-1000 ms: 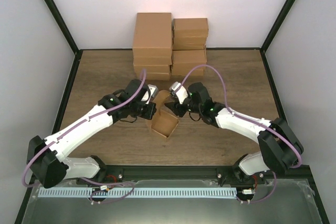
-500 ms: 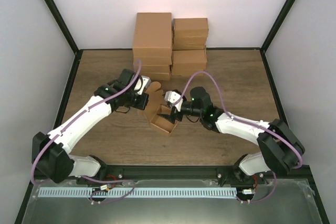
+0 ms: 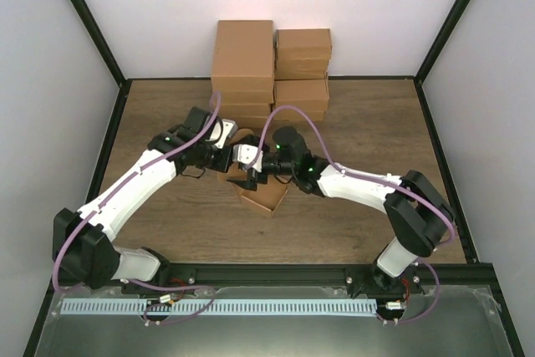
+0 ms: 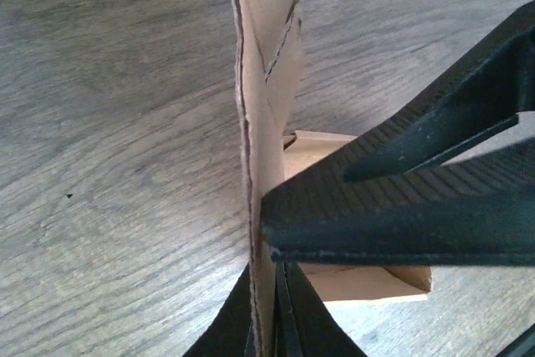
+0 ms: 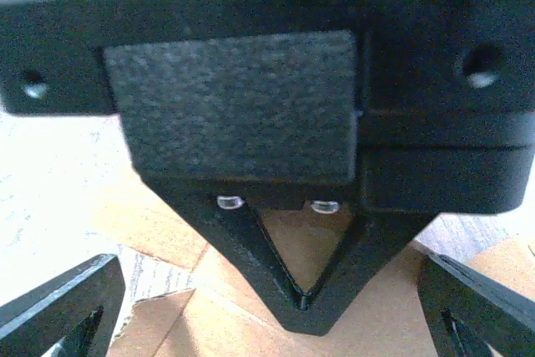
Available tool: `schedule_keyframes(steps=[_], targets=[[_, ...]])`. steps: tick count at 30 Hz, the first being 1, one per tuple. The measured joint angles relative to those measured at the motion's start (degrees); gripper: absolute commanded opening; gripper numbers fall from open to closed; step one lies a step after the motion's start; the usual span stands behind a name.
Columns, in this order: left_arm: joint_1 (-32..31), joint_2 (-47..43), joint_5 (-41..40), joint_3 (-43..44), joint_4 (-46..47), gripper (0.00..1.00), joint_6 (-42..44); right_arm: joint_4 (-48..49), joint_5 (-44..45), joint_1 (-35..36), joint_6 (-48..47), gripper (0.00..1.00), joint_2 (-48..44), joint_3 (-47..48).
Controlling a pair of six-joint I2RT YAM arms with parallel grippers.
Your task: Fold the paper box
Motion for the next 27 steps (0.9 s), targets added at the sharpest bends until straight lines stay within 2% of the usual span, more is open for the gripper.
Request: schedule_keyframes(steps=[15,22,27], targets=[[1.0,0.2,0.1,1.0,-1.5,0.04,0.0,-1.9,-0.2,0.0,-1.8,1.00,0.6,1.5],[0.9,-0.9,1.2,1.4,-2.5,0.04,0.2,-1.5,-0.7,0.0,-0.9,1.00,-3.6,-3.0],[0.9,-3.0,3.0,1.5,-3.1,0.04,0.7,2.6,0.2,0.0,1.0,1.00,-7.9,-9.5]])
